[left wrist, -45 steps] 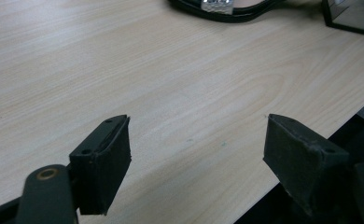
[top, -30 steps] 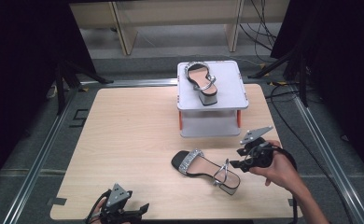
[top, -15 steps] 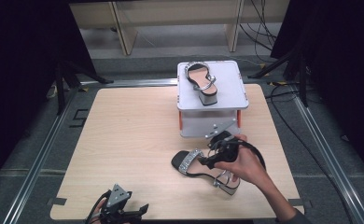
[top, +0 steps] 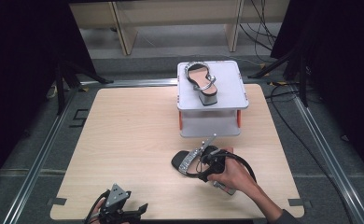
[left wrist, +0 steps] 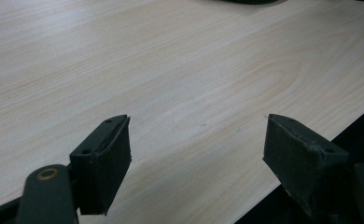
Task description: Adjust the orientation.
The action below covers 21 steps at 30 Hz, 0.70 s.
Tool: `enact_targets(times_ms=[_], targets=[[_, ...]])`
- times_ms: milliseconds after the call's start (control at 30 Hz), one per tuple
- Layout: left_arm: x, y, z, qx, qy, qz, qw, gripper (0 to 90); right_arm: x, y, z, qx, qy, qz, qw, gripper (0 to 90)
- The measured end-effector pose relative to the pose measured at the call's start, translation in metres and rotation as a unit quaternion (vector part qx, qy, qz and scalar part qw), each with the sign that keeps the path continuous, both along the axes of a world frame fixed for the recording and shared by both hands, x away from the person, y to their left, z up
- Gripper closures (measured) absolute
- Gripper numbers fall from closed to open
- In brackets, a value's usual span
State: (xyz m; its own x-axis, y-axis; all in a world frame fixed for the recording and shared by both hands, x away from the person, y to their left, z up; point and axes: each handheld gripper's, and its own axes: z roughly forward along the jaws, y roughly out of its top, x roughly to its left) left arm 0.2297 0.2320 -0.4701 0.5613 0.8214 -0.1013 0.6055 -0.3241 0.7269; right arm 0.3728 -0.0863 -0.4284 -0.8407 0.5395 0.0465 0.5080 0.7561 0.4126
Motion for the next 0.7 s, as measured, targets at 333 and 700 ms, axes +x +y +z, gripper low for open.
enact_targets(times_ms=[333,700], targets=[[0.0,0.0,0.0,0.0,-0.001,-0.001,1.0,22.5,0.002,-0.014,-0.002,0.007,0.0,-0.015,0.9999,33.1],[0.002,0.001,0.0,0.007,-0.006,-0.003,1.0,22.5,0.01,-0.016,-0.017,-0.038,0.019,-0.01,0.9991,34.8]])
